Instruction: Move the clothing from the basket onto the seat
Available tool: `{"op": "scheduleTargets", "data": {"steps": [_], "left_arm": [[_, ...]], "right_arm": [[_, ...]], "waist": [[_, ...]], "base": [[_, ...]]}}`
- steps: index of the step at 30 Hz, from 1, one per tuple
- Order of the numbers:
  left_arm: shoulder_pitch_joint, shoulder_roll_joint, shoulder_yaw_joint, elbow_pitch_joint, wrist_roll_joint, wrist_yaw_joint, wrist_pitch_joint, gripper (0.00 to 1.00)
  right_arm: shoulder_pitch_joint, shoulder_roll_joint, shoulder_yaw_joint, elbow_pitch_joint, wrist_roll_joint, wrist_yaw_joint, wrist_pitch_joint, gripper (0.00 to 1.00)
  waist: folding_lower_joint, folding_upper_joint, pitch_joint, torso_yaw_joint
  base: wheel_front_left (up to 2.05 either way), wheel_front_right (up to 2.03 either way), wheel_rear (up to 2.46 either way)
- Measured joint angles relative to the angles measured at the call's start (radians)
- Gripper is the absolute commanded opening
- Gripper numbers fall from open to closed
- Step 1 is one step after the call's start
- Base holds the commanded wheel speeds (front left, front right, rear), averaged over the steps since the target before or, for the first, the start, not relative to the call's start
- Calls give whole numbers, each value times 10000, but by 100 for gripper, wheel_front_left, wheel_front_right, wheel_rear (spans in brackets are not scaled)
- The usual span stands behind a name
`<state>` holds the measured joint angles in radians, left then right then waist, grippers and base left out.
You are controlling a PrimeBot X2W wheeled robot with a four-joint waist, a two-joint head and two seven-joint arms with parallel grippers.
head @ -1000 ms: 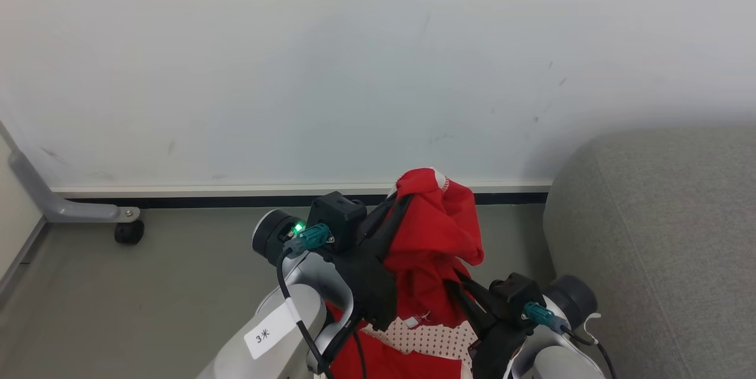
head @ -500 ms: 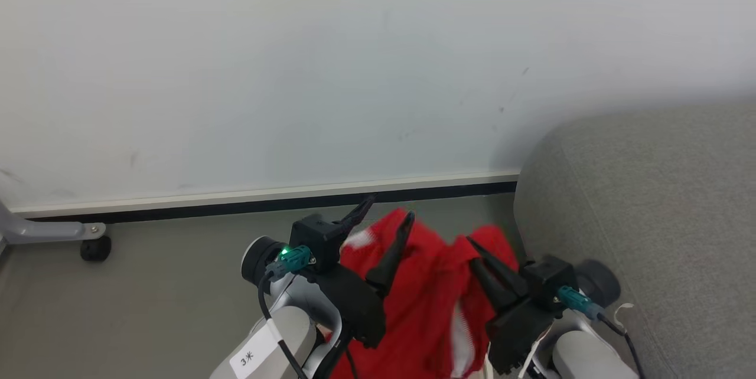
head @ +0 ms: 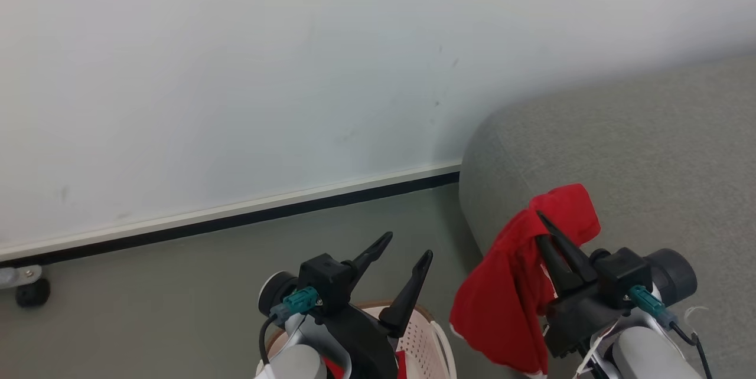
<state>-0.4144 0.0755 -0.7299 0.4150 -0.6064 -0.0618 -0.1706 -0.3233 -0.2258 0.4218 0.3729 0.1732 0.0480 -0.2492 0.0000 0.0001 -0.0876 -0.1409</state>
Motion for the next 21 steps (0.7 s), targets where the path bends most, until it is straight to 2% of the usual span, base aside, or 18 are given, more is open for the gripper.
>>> {"op": "scheduleTargets", "data": {"steps": [6, 21], "left_arm": [[276, -38, -268, -330, -15, -98, -174, 100], [508, -146, -669, -491, -10, -90, -336, 100]], "right_arm": [[341, -378, -249, -830, -54, -215, -2, 0], [407, -909, -637, -2000, -159, -230, -2, 0]], "waist": [[0, 0, 1, -776], [0, 0, 210, -2838]], "base": [[0, 0, 0], [0, 0, 0]]}}
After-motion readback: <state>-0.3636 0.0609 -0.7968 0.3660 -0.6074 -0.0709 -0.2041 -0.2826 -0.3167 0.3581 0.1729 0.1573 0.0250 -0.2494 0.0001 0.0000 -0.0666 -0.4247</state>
